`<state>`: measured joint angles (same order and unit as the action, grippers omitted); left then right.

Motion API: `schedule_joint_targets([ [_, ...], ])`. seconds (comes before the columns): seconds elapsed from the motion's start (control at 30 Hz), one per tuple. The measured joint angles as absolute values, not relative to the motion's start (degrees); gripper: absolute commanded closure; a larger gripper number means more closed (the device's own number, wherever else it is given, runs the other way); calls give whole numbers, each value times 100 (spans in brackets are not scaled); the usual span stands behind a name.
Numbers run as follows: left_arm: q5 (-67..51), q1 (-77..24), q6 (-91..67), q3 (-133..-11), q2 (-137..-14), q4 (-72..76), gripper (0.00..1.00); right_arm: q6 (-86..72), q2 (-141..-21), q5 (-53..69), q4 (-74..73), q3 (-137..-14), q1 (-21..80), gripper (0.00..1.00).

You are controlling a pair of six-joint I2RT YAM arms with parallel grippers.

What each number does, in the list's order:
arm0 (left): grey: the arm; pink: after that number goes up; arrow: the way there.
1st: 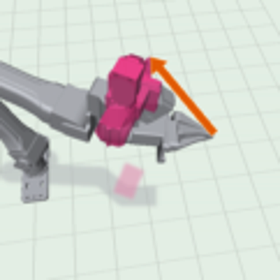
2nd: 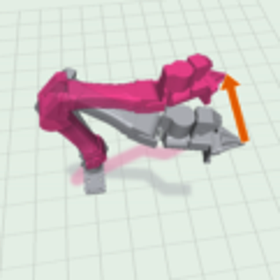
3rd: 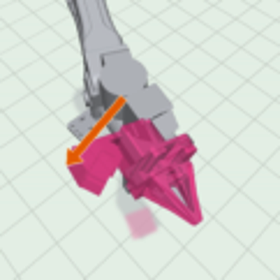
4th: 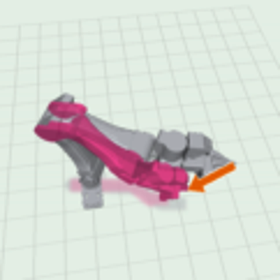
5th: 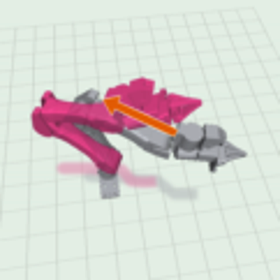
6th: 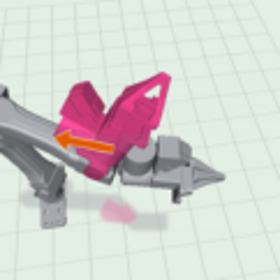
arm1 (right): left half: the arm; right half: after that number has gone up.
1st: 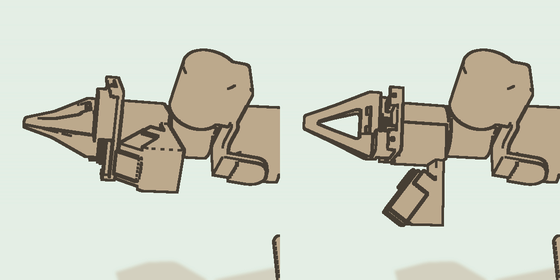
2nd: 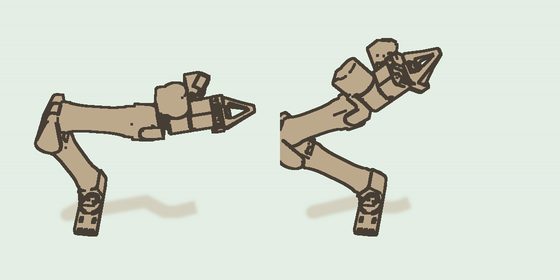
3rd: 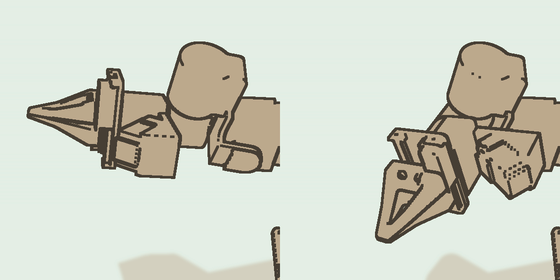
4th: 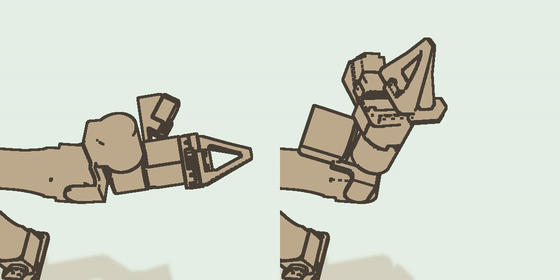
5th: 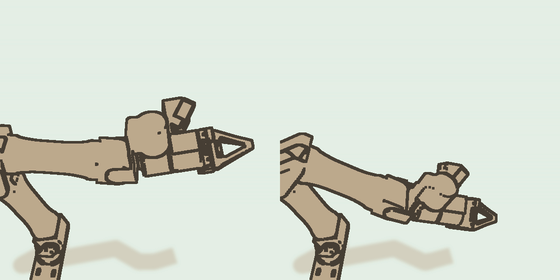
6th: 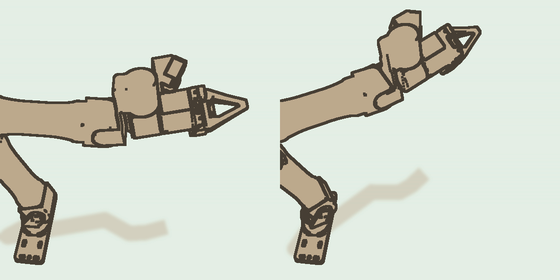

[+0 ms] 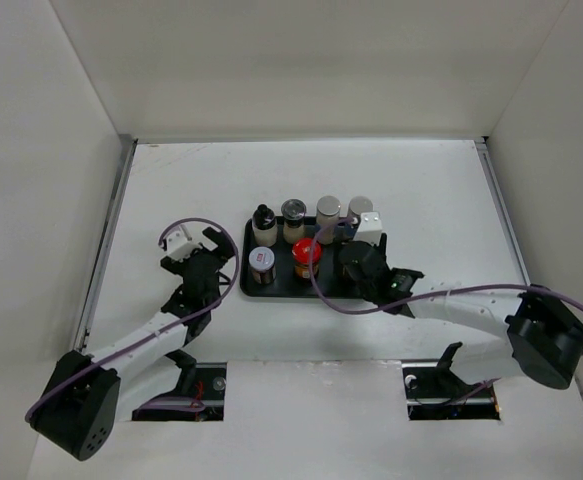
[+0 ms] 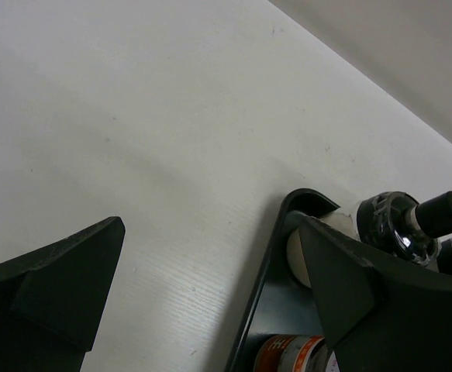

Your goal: Organize the condiment bottles

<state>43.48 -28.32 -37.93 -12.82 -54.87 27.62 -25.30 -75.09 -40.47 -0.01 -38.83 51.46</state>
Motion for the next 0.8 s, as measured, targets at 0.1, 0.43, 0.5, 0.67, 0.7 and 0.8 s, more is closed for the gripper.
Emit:
schedule_joint_targets([
  [0.1, 4418, -2871, -3791, -1420, -5485, 2613, 0, -2552, -7590, -4018, 174, -3883, 5190, 32],
  [0.43, 4547, -3011, -3789, -2071, -5483, 1669, 0, -2512, -6991, -4012, 655, -3833, 5258, 0],
  [0.5, 4556, -3055, -3787, -2246, -5483, 1455, 0, -2484, -6495, -4018, 775, -3771, 5207, 0],
  [0.67, 4611, -3186, -3787, -2655, -5489, 1059, 0, -2558, -5190, -4167, 1444, -3238, 4456, 0],
  [0.7, 4619, -3205, -3785, -2714, -5513, 1002, 0, -2635, -4991, -4187, 1634, -3039, 4202, 0],
  [0.8, 4648, -3269, -3750, -2943, -5701, 812, 0, -2967, -4716, -4224, 2012, -2488, 3489, 0],
])
